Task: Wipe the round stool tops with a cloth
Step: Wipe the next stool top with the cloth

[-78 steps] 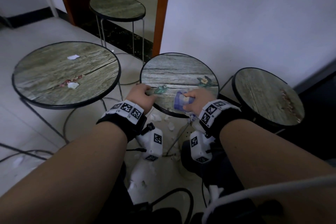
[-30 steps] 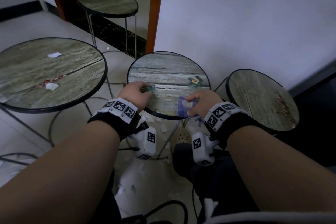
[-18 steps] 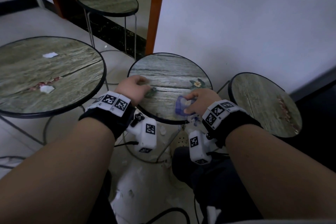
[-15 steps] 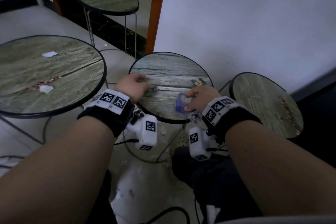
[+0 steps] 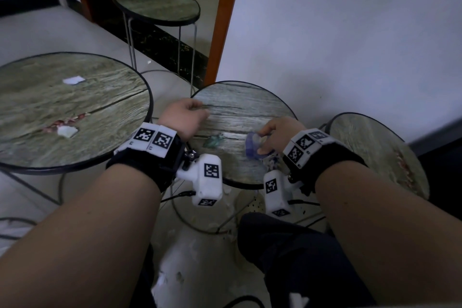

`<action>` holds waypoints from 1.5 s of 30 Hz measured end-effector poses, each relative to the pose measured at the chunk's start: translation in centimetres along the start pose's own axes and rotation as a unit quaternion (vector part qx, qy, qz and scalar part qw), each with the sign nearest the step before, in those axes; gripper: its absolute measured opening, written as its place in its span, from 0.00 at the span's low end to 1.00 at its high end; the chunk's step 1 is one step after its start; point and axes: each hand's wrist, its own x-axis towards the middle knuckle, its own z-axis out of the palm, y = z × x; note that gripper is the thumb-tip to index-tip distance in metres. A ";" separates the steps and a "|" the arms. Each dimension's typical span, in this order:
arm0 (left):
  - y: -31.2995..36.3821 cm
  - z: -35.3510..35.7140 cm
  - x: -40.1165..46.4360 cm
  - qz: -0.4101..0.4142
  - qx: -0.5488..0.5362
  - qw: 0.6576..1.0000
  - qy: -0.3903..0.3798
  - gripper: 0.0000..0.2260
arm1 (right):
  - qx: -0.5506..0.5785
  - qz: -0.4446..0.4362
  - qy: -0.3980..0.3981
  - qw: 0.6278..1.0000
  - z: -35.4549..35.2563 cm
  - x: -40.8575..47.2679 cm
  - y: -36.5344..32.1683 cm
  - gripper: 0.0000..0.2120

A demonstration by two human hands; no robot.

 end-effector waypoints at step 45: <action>0.0 -1.1 4.3 -0.065 -0.129 0.989 -0.002 0.08 | 0.076 -0.033 0.000 0.997 -3.3 10.3 -4.0 0.16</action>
